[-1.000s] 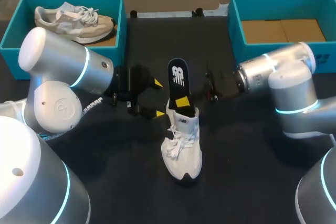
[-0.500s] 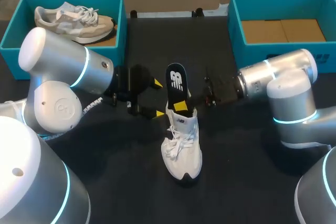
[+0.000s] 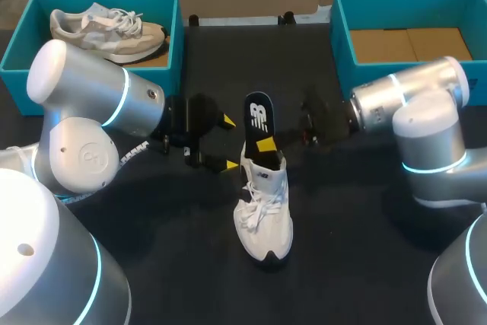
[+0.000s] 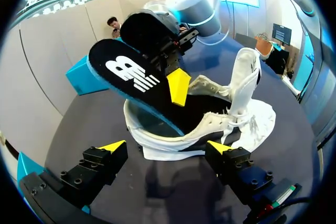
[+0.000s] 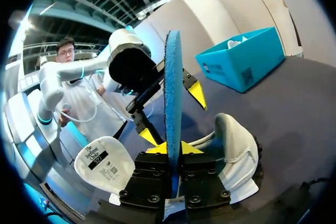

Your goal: Take the shoe out of the shoebox, open the shoe tongue, remove and reinsert the insole, then place the shoe into the shoebox

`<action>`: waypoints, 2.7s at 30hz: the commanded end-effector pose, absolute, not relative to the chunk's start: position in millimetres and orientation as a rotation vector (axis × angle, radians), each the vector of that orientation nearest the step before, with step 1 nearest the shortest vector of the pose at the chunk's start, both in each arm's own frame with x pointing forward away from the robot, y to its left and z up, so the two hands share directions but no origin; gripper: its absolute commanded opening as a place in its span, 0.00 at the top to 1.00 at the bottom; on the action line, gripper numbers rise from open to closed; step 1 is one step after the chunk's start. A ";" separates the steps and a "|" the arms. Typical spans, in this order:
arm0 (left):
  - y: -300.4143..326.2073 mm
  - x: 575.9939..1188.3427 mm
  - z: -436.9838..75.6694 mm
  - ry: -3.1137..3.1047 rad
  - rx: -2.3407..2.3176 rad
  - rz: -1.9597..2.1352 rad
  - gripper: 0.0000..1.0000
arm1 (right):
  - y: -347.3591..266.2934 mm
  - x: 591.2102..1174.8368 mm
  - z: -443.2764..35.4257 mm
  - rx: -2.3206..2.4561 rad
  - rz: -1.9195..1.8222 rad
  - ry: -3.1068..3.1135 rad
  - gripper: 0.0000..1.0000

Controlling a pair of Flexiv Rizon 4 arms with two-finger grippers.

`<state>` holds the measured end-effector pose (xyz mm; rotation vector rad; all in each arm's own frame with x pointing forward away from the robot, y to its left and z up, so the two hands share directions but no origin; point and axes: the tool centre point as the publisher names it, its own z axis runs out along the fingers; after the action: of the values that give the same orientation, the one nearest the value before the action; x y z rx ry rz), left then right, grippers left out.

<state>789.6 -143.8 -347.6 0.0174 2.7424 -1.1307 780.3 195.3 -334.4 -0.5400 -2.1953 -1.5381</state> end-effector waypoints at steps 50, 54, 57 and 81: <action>-143.7 788.4 -347.9 2.740 0.016 -1.129 0.00 | 193.6 791.9 -333.4 -0.508 -1.371 -2.232 1.00; -143.7 788.4 -347.9 2.740 0.016 -1.129 0.00 | 194.2 786.1 -340.2 -0.508 -1.347 -2.198 1.00; -143.7 788.4 -347.9 2.740 0.016 -1.129 0.00 | 193.7 778.6 -345.1 -0.520 -1.326 -2.174 1.00; -143.7 788.4 -347.9 2.740 0.016 -1.129 0.00 | 194.6 775.4 -333.1 -0.534 -1.283 -2.248 0.67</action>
<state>789.6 -143.7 -347.6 0.0173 2.7424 -1.1307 772.8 195.4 -338.3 -0.5352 -2.2371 -1.2979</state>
